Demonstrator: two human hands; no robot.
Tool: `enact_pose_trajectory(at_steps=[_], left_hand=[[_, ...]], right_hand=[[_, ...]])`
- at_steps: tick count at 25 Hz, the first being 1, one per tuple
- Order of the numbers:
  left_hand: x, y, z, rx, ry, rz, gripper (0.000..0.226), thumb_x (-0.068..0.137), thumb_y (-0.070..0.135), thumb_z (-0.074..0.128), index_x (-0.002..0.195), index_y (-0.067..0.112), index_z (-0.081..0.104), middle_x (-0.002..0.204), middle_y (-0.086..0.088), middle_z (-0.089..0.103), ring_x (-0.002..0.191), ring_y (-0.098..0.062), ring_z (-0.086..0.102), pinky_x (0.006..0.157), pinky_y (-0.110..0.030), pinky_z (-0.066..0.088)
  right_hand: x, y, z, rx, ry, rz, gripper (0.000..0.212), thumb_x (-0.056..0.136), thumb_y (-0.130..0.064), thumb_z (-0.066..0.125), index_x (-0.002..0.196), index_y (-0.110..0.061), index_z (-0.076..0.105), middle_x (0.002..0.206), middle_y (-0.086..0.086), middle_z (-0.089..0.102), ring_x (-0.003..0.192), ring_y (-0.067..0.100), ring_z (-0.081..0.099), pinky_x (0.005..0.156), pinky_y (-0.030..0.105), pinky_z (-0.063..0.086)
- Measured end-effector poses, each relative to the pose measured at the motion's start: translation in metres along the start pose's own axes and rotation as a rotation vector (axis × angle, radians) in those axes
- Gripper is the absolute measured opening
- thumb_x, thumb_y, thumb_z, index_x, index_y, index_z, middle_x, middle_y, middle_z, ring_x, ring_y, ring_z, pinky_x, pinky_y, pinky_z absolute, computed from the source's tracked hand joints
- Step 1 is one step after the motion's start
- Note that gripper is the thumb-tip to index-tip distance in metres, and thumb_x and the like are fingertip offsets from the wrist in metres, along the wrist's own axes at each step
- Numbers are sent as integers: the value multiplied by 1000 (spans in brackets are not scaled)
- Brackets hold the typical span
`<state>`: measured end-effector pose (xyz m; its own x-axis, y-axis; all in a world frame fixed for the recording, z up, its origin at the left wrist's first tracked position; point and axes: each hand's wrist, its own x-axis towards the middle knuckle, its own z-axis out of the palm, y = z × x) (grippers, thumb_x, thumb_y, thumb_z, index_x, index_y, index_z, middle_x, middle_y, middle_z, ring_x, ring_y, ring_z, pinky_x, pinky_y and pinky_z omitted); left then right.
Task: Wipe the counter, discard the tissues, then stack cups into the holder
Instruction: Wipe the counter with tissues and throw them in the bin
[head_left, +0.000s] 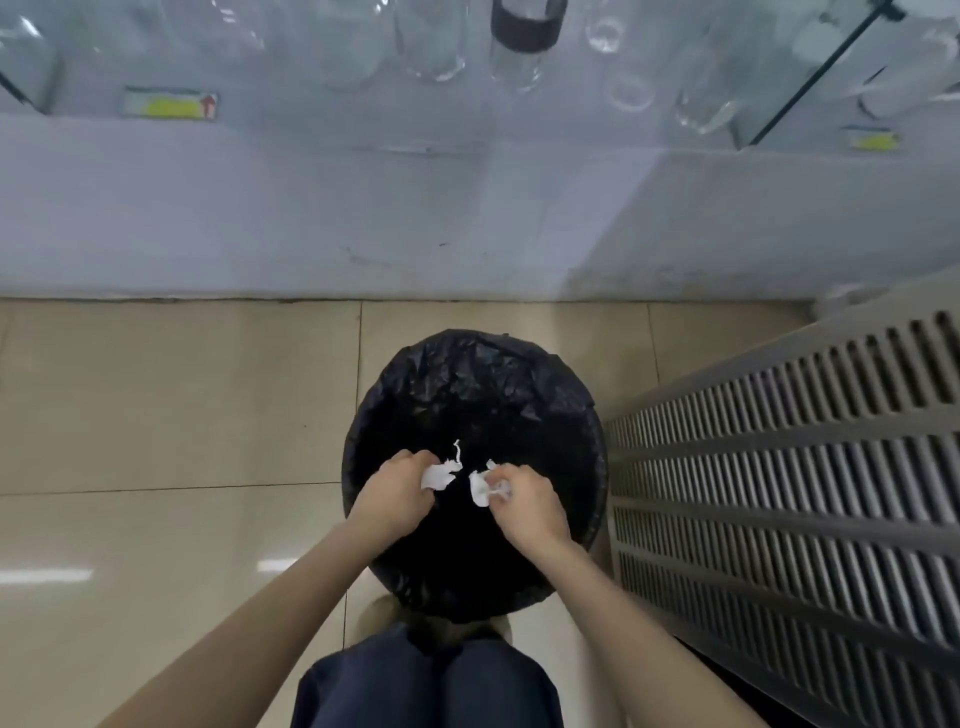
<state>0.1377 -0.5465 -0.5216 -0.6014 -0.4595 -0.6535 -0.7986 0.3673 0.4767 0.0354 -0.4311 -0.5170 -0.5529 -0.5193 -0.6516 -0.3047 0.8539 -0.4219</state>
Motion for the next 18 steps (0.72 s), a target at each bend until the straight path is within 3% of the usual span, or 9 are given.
enact_pose_trajectory(at_steps=[4,8,12,18], left_hand=[[23,-14,16,-8,-57,13,38,83,12,51,121,10,49,115,-16,56,109,-31,52,87,-34,42],[19,-13,15,32,-159,38,53,83,17,55,133,15,37,131,-13,50,121,-27,47,97,-31,39],[-4,5,-6,126,-139,53,59,85,23,53,138,16,28,144,-9,37,129,-26,40,106,-36,35],[-74,51,-66,375,-103,56,66,87,39,47,141,25,14,154,-7,16,140,-28,19,114,-48,12]], right_hand=[[22,14,21,-70,-98,-38,30,87,-16,47,114,-20,57,121,11,52,103,30,55,78,34,46],[18,18,15,-114,-200,-27,40,87,-21,51,127,-22,47,130,11,49,113,30,51,88,37,47],[-8,9,-11,-148,-212,-38,50,86,-27,54,133,-21,38,133,10,48,119,28,47,96,40,45],[-74,-31,-75,-248,-150,-54,69,85,-39,54,141,-22,19,152,6,23,140,25,16,116,43,15]])
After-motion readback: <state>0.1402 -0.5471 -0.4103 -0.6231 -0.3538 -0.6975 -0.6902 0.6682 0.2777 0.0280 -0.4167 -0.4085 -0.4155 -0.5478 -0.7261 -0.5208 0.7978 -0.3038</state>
